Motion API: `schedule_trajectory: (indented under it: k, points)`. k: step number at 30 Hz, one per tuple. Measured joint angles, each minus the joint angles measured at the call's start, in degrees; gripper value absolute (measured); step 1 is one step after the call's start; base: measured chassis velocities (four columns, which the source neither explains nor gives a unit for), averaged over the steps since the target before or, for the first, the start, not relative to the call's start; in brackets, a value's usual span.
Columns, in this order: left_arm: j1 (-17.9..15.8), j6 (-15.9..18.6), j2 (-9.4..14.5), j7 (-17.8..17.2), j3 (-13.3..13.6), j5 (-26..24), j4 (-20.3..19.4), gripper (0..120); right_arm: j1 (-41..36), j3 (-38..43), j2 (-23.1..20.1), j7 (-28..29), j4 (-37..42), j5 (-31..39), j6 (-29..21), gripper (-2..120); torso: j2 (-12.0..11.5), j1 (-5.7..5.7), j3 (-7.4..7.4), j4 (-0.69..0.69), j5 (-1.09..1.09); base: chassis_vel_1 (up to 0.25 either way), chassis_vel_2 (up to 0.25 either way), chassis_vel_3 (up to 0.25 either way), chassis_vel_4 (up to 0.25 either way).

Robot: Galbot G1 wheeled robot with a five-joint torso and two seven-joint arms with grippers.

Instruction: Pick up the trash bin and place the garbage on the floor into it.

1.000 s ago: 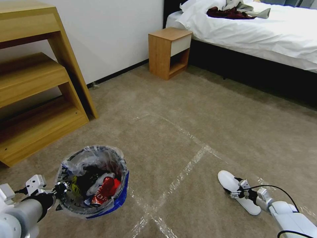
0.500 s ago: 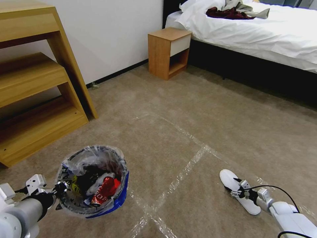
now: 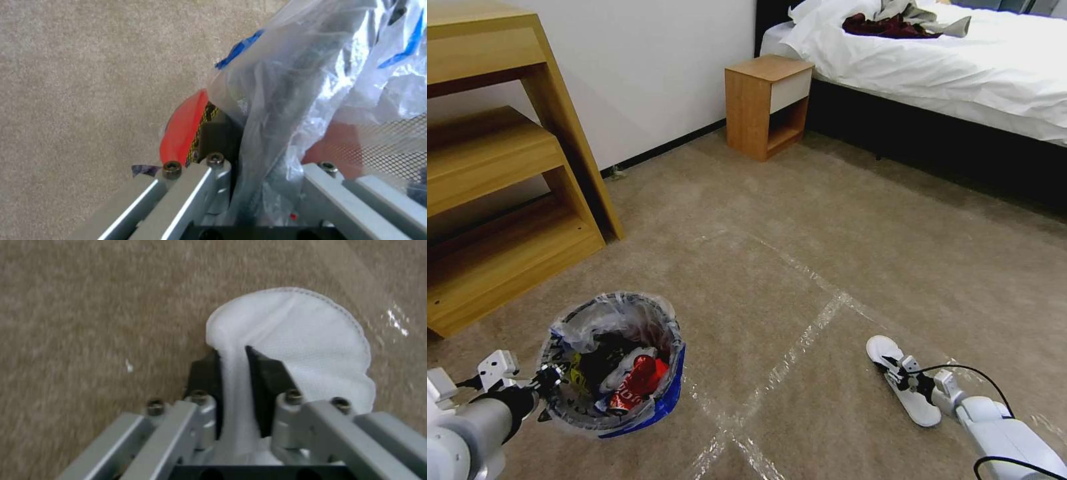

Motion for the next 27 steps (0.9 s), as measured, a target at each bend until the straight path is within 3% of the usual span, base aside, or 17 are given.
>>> schedule_trajectory:
  k: [5, 20, 27]
  points:
    - [-0.2, 0.0, 0.0, 0.0, 0.0, 0.2, 0.2, 0, 0.7, -0.7, 0.1, 0.3, 0.3, 0.4, 0.0, 2, 0.0, 0.00, 0.00, -0.02, -0.02, 0.000, 0.000, 0.000, 0.000]
    - [-0.4, 0.0, 0.6, 0.3, -0.2, 0.6, 0.4, 0, 2.2, -1.2, 1.3, 0.0, 0.6, 1.1, -0.2, 0, 0.0, 0.00, 0.00, -0.02, -0.03, 0.000, 0.000, 0.000, 0.000]
    - [-0.3, 0.0, 0.8, 0.1, -0.6, 0.1, 0.1, 0, 2.2, 0.6, 0.5, -1.6, 4.6, 6.1, 1.7, 0, 0.0, 0.00, -0.01, -0.02, -0.02, 0.000, 0.000, 0.000, 0.000]
